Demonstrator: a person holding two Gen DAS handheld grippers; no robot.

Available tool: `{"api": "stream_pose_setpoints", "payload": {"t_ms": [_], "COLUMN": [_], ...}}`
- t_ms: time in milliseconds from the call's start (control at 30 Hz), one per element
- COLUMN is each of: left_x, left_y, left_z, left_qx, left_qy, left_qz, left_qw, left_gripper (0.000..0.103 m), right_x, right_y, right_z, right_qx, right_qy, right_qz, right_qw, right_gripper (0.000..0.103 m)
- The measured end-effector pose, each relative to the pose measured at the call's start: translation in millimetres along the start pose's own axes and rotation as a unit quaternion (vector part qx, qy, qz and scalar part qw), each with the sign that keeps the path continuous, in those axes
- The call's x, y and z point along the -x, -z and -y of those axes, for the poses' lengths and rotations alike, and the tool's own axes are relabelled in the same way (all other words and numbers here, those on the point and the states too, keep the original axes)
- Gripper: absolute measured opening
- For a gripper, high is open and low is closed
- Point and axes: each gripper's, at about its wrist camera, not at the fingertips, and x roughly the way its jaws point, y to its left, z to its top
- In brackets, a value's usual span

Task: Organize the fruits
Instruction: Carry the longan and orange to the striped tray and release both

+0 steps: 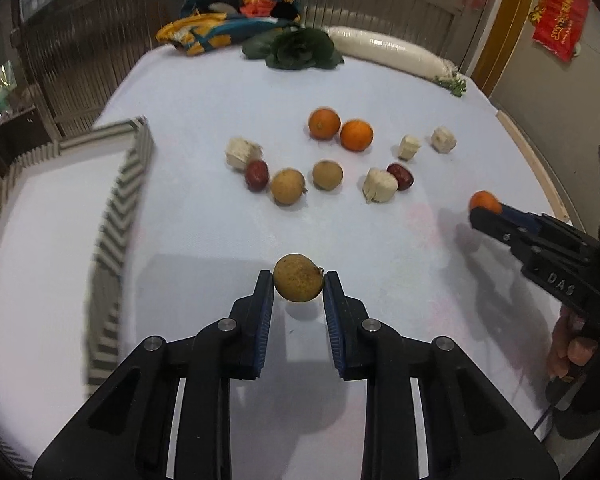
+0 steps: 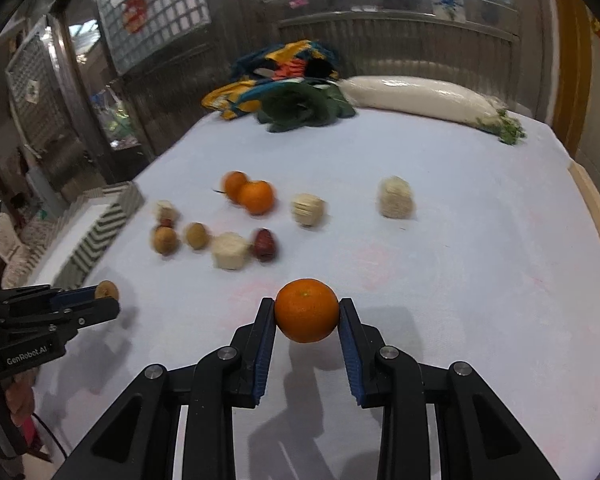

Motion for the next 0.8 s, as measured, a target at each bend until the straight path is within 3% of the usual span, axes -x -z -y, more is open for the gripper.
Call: {"api": "stream_pose_setpoints", "payload": {"t_ms": [233,467,800], "left_x": [40.4,50.4,44.2], "left_y": [-2.9,2.3,22.3], "left_z": [-52.7,-108.9,-158.7], "left_qx": [0.030,0.069,0.111], "left_qy": [-0.045,-0.084,-0.093], "left_qz": [0.030,0.037,0.017], "left_qw": [0.9981,0.9934,0.9893], "left_gripper": [0.024,0.024,0.024], "right_x": [-2.1,-28.0,-92.6], "right_y": [-15.1,-36.8,-83.1], "right_z": [-61.4,-131.2,-234.0], "right_qx": [0.046,0.097,0.157], "right_qy": [-0.060,-0.108,-0.173], "right_qz": [0.004,-0.003,-0.017], "right_qw": [0.997,0.989,0.972], "right_gripper": [0.030,0.030,0.031]}}
